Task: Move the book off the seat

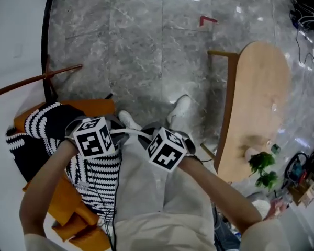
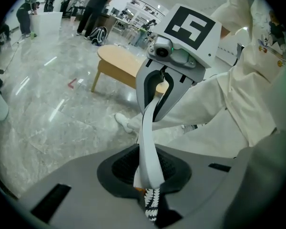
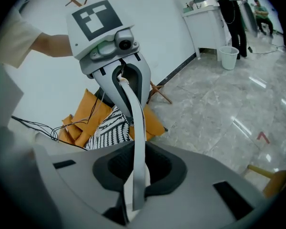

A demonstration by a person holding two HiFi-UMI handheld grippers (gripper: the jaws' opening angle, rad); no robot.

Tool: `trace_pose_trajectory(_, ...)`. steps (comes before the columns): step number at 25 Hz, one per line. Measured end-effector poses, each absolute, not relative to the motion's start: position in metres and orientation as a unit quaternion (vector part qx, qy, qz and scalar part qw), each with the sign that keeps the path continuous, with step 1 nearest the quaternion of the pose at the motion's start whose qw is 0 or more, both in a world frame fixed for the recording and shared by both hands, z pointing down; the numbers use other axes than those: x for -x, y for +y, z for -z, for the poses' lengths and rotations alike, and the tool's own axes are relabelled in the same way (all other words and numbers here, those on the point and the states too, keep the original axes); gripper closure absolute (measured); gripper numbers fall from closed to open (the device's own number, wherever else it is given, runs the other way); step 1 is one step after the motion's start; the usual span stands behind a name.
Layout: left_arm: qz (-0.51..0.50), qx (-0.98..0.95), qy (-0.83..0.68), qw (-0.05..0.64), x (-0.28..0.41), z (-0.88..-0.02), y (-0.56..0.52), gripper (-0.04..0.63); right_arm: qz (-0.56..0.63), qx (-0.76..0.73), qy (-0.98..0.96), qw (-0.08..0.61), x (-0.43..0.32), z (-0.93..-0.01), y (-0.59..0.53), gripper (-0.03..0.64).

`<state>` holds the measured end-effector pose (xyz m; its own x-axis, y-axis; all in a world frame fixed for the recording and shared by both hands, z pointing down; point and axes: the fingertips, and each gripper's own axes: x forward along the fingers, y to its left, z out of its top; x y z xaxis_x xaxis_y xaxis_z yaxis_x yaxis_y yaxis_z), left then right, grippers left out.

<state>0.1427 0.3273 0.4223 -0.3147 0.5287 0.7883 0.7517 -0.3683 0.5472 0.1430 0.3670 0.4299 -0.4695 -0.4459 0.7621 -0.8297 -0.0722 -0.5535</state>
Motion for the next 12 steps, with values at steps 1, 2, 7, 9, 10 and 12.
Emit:
trace_pose_trajectory(1, 0.59, 0.576, -0.557, 0.098, -0.15, -0.422, 0.332, 0.545, -0.55, -0.489, -0.655, 0.171, -0.15, -0.429, 0.372, 0.568)
trace_pose_trajectory(2, 0.588, 0.574, -0.561, 0.102, -0.158, -0.422, 0.339, 0.545, -0.552, -0.493, -0.651, 0.168, -0.157, -0.429, 0.378, 0.568)
trace_pose_trajectory(7, 0.578, 0.555, -0.584, 0.129, -0.193, -0.421, 0.371, 0.545, -0.55, -0.521, -0.636, 0.149, -0.19, -0.429, 0.41, 0.568)
trace_pose_trajectory(9, 0.574, 0.545, -0.592, 0.15, -0.206, -0.423, 0.388, 0.545, -0.551, -0.534, -0.626, 0.138, -0.201, -0.431, 0.427, 0.568)
trace_pose_trajectory(10, 0.573, 0.54, -0.596, 0.157, -0.212, -0.423, 0.397, 0.545, -0.551, -0.541, -0.621, 0.134, -0.206, -0.431, 0.436, 0.568)
trace_pose_trajectory(12, 0.571, 0.534, -0.602, 0.163, -0.223, -0.421, 0.415, 0.545, -0.553, -0.551, -0.612, 0.126, -0.215, -0.429, 0.453, 0.569)
